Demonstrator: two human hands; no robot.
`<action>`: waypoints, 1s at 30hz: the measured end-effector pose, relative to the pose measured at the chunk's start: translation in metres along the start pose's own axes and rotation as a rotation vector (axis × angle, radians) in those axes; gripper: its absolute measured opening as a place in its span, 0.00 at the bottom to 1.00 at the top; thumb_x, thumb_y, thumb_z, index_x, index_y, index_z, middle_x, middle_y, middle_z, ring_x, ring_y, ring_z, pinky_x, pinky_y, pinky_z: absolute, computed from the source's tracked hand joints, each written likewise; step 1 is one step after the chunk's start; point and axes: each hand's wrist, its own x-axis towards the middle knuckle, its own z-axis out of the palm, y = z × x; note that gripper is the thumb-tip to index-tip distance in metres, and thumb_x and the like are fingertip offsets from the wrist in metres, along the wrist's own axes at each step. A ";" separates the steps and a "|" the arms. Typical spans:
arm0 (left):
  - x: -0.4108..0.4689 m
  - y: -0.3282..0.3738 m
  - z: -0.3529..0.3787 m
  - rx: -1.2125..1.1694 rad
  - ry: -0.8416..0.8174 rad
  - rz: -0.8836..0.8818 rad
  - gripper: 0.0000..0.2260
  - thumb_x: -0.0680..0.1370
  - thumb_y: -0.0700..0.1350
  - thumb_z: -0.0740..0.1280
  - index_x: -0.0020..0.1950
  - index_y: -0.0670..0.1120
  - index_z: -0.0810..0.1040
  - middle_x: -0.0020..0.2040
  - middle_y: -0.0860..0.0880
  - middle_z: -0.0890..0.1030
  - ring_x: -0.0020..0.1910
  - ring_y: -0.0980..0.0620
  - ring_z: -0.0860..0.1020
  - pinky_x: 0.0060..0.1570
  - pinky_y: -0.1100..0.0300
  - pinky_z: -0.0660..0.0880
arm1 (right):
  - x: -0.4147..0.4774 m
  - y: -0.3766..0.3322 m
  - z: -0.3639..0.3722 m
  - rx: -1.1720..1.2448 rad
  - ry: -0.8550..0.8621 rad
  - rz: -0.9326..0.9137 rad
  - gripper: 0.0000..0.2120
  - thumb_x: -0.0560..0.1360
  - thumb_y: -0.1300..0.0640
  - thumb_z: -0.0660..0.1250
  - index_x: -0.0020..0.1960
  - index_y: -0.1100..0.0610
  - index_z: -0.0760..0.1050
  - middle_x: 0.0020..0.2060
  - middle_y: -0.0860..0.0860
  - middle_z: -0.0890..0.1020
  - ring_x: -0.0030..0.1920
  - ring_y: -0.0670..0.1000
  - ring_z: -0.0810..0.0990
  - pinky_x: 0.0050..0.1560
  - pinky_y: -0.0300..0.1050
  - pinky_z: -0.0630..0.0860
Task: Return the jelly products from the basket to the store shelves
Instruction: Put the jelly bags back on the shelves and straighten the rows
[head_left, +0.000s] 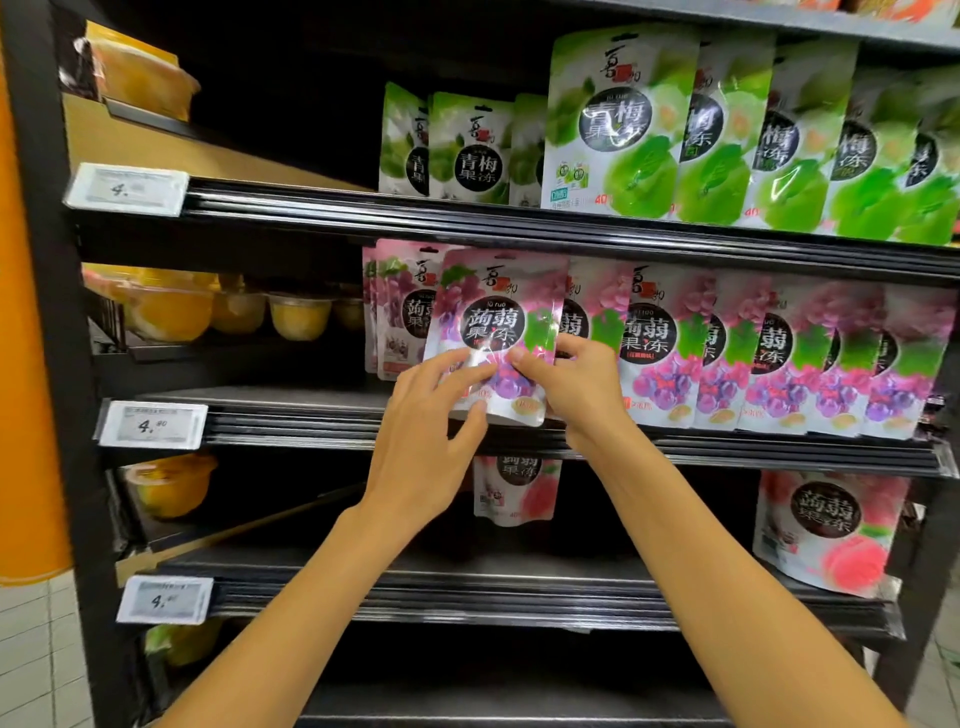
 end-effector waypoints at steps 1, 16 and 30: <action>0.002 0.001 0.000 0.002 -0.005 -0.001 0.16 0.81 0.47 0.63 0.68 0.57 0.74 0.71 0.59 0.68 0.70 0.59 0.62 0.66 0.62 0.60 | 0.003 -0.002 0.001 -0.001 0.021 -0.006 0.03 0.72 0.62 0.75 0.45 0.56 0.82 0.36 0.52 0.86 0.38 0.50 0.86 0.40 0.46 0.80; -0.009 -0.002 0.017 0.045 -0.097 -0.020 0.17 0.79 0.45 0.65 0.67 0.57 0.75 0.74 0.55 0.66 0.70 0.54 0.68 0.67 0.46 0.70 | -0.014 0.012 -0.017 -0.555 0.127 -0.247 0.11 0.74 0.56 0.72 0.56 0.57 0.80 0.38 0.45 0.82 0.39 0.39 0.81 0.47 0.42 0.81; -0.009 0.005 0.028 0.135 -0.129 -0.006 0.19 0.78 0.45 0.66 0.70 0.54 0.73 0.76 0.53 0.63 0.73 0.51 0.65 0.71 0.50 0.66 | -0.022 0.018 -0.023 -0.567 0.236 -0.199 0.09 0.73 0.55 0.74 0.52 0.50 0.79 0.33 0.41 0.81 0.39 0.44 0.83 0.45 0.52 0.82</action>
